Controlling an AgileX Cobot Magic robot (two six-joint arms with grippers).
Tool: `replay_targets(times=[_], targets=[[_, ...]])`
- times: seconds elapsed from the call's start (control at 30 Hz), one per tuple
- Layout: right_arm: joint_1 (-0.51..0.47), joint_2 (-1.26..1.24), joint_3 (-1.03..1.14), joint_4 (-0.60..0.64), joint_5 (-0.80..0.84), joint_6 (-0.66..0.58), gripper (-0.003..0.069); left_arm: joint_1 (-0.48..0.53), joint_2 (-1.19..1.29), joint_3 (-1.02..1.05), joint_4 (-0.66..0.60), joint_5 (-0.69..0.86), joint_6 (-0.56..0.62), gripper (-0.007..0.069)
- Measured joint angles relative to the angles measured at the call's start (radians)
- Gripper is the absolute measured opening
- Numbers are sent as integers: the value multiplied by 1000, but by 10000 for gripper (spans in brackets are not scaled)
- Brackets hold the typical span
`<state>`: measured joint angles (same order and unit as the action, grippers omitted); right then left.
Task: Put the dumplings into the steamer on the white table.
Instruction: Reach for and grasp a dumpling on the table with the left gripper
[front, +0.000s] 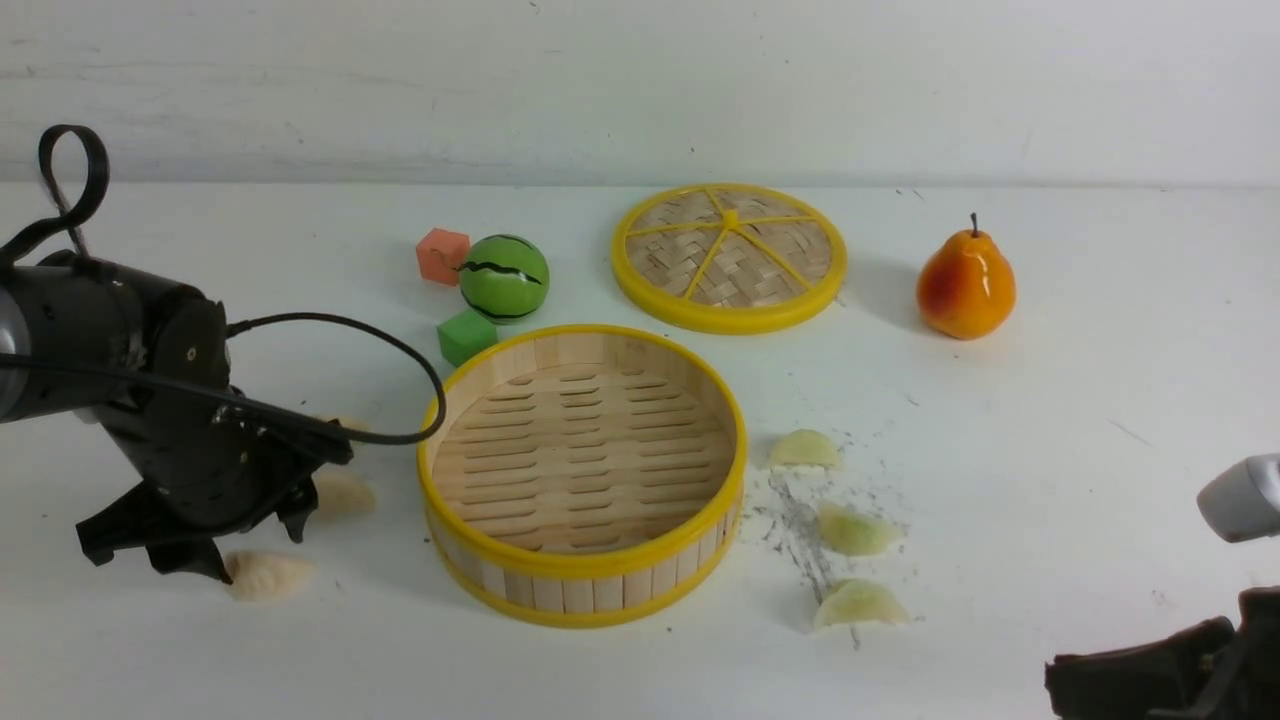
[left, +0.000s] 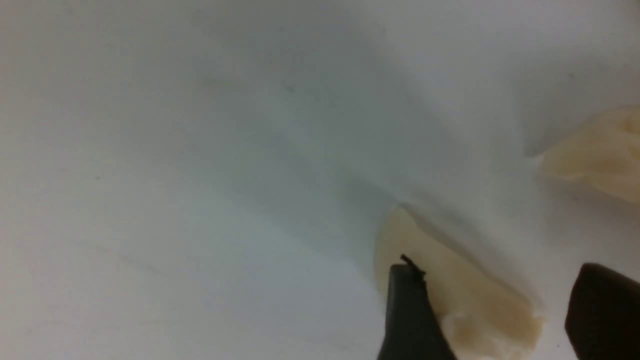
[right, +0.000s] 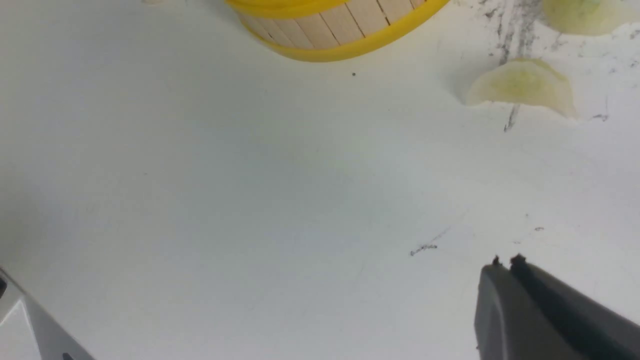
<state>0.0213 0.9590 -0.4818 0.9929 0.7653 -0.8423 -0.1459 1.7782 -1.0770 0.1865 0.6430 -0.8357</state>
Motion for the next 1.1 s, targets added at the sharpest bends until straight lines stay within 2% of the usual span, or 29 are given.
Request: replay_targets(times=[0.1, 0.27, 0.33, 0.5, 0.67, 0.87, 0.97, 1.1], targets=[[0, 0, 0, 3, 4, -4, 6, 0, 0, 0, 0, 0, 0, 372], [0, 0, 0, 6, 9, -6, 9, 0, 0, 0, 1, 4, 0, 364], [0, 0, 0, 7, 10, -6, 9, 0, 0, 0, 1, 9, 4, 371], [0, 0, 0, 10, 23, -6, 13, 0, 0, 0, -1, 19, 19, 446], [0, 0, 0, 13, 23, -6, 19, 0, 0, 0, -1, 18, 19, 453], [0, 0, 0, 13, 26, -6, 21, 0, 29, 0, 1, 13, 19, 395], [0, 0, 0, 13, 29, -6, 21, 0, 39, 0, 8, 6, 19, 344], [0, 0, 0, 13, 29, -6, 22, 0, 38, 0, 35, 10, 31, 215]])
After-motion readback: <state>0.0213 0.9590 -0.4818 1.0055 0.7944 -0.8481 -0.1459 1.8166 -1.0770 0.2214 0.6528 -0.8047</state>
